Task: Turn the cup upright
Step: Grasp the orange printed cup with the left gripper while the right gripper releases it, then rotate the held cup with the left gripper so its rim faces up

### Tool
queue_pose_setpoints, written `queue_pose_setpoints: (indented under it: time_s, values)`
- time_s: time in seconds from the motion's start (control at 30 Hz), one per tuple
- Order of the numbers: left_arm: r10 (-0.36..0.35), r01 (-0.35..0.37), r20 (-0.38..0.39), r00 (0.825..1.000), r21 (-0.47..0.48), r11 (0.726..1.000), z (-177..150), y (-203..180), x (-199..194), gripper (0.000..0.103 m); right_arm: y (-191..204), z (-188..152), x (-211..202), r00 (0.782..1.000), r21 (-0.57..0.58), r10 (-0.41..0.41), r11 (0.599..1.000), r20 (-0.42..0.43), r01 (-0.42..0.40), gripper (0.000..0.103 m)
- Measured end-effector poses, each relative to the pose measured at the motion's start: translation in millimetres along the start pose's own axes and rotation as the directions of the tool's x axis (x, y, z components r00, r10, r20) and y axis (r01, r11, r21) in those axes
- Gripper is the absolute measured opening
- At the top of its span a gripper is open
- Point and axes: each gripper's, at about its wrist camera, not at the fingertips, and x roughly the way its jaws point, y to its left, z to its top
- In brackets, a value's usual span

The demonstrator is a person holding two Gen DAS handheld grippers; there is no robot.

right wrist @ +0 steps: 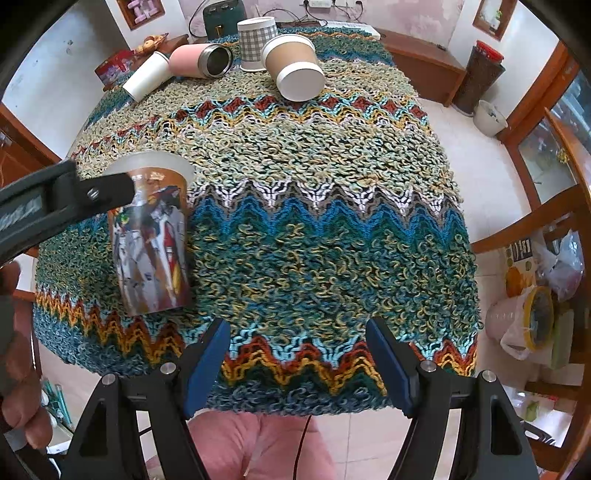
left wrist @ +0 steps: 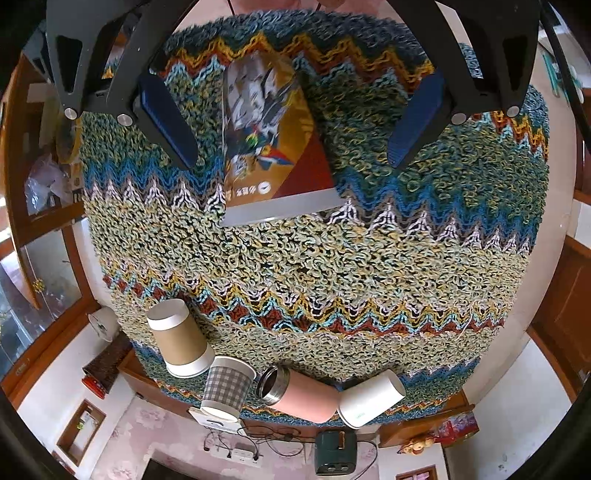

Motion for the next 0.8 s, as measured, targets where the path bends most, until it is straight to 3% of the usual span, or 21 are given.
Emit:
queue_pose_setpoints:
  time_s: [0.67,0.8]
  values:
    - [0.073,-0.079,-0.048,0.996,-0.131,0.988,-5.6,3.7,41.6,0.101,-3.6,-9.7,17.3,0.999,-0.045,0.045,0.998,-0.03,-0.046,0.076]
    - [0.077,-0.083,-0.051,0.996,-0.123,0.989,-5.9,3.3,44.2,0.094,-2.9,-10.5,19.5,0.998,-0.043,0.057,0.997,-0.034,-0.058,0.076]
